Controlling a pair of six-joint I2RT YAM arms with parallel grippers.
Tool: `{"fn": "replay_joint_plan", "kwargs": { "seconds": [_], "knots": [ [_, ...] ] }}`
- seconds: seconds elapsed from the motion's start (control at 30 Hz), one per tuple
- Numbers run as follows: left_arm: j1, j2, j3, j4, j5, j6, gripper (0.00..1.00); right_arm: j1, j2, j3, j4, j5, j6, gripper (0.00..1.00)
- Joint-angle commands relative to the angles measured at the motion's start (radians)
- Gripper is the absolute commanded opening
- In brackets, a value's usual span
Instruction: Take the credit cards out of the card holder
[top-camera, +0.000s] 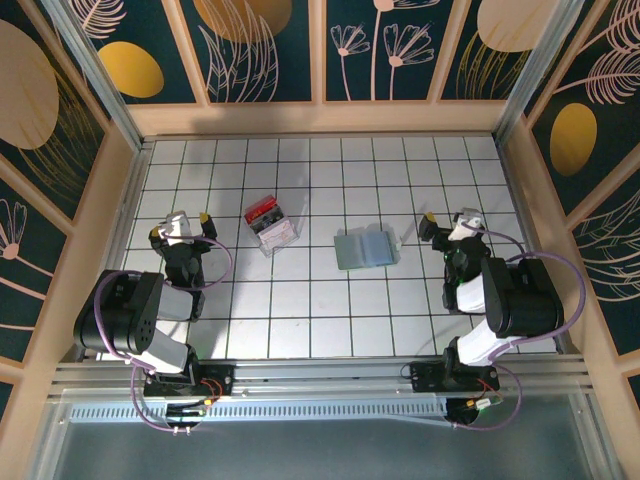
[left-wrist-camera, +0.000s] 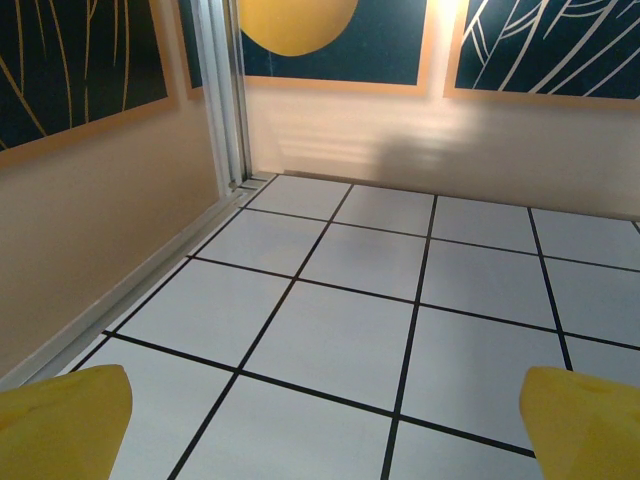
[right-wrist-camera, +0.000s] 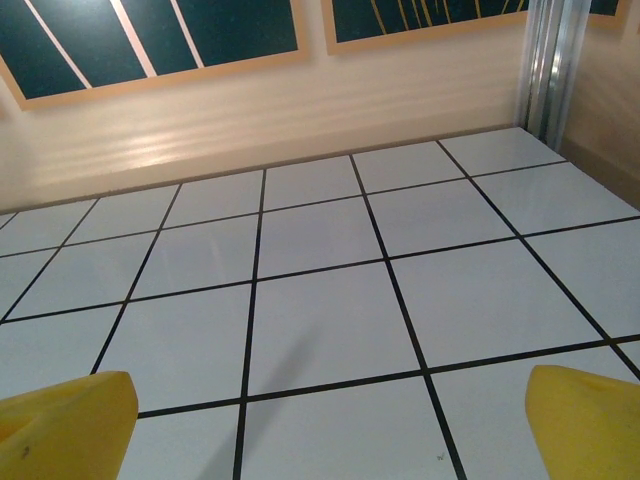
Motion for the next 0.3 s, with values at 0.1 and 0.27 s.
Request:
{"fn": "replay_joint_plan", "kwargs": {
  "seconds": [0.1,0.27],
  "knots": [
    [0.006,0.0,0.016,0.015,-0.009,-0.016,0.99,-0.007,-0.005,0.015,0.008,-0.005,-0.013,0.99],
    [0.006,-0.002,0.013,0.017,-0.008,-0.016,0.99,-0.005,-0.004,0.013,0.008,-0.005,-0.014,0.99]
  ]
}}
